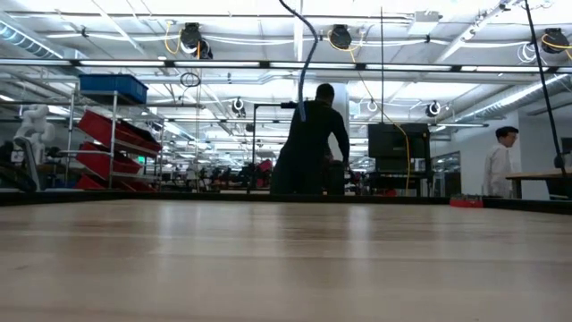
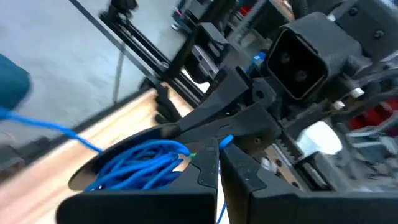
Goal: Coil cords
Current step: Coil the blue wire onto the black spool
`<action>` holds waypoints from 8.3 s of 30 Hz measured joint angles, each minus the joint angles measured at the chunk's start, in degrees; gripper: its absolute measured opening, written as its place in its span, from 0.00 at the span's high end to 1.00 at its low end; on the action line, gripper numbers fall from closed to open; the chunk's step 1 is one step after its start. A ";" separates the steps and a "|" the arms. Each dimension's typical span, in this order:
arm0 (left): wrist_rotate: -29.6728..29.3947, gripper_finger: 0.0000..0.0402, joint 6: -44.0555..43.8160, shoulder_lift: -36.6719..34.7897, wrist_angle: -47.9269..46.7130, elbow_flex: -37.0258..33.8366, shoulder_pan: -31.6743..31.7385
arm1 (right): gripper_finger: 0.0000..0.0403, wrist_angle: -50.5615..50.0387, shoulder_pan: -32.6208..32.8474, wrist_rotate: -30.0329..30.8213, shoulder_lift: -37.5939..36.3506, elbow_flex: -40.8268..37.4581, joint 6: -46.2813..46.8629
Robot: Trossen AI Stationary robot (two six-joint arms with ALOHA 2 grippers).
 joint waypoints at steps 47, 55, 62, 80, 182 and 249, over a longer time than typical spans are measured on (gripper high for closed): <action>9.83 1.00 11.48 0.60 13.20 -0.02 -0.02 | 0.73 -15.86 -11.27 -7.70 -4.87 7.41 15.56; 7.86 1.00 12.23 0.60 13.63 -0.02 -0.11 | 0.73 -21.06 -3.71 -6.29 -5.37 0.60 30.79; 5.79 1.00 12.16 0.60 15.24 -0.02 -0.13 | 0.73 -3.04 4.67 6.43 -5.09 -12.68 39.30; -7.62 1.00 12.27 0.60 15.20 -0.04 0.13 | 0.66 28.62 7.70 25.32 -3.72 -26.14 29.95; -12.48 1.00 3.83 -0.88 -3.10 -0.04 -0.48 | 1.00 -1.92 20.89 22.76 -11.41 -26.10 61.28; 5.71 1.00 1.82 2.79 3.24 -0.02 5.25 | 1.00 3.58 -2.01 -6.27 -10.79 -12.22 0.58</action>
